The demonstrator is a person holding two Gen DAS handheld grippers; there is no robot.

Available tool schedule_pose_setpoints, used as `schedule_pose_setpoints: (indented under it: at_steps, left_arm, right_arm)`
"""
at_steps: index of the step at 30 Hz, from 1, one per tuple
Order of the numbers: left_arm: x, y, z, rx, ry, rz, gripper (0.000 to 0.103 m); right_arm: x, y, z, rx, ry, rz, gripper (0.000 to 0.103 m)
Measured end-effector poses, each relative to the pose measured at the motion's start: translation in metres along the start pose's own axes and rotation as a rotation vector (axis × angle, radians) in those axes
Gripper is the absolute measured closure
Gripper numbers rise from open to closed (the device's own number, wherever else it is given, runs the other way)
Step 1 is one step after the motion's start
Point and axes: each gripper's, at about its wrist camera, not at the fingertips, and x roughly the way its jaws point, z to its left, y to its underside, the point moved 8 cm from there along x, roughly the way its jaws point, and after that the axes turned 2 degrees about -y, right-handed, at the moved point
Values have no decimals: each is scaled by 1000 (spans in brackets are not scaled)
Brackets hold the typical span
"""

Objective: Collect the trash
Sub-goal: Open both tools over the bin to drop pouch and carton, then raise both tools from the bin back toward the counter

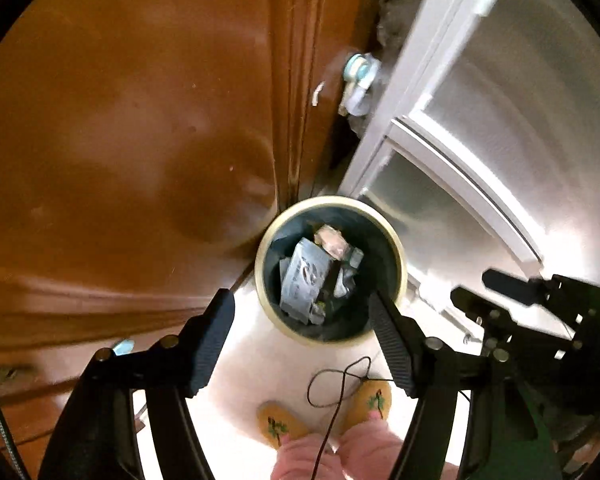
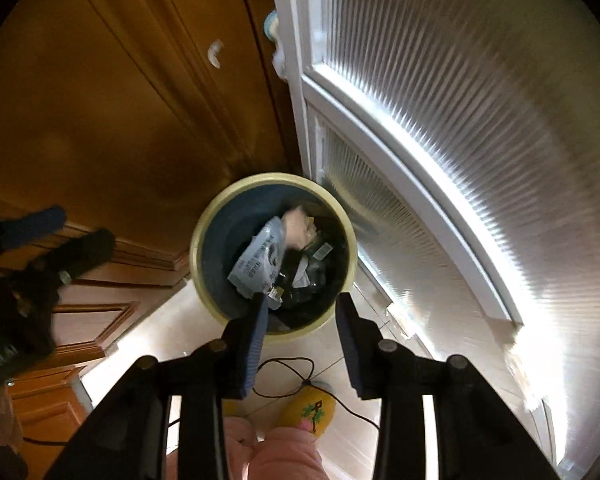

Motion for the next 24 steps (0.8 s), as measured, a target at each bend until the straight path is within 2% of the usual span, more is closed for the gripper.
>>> schedule_pose_setpoints:
  at_steps: [6, 11, 17, 24]
  left_arm:
    - [-76, 3, -15, 27, 23, -20, 35]
    - [-165, -7, -24, 59, 23, -92, 35]
    - [-258, -33, -26, 79, 5, -206, 35]
    - [-340, -59, -25, 117, -60, -350, 35]
  right_arm:
    - [-77, 4, 2, 49, -42, -12, 67]
    - [-143, -8, 4, 24, -52, -48, 67]
    - [-238, -28, 13, -36, -33, -158, 67]
    - [-318, -49, 19, -84, -28, -303, 66]
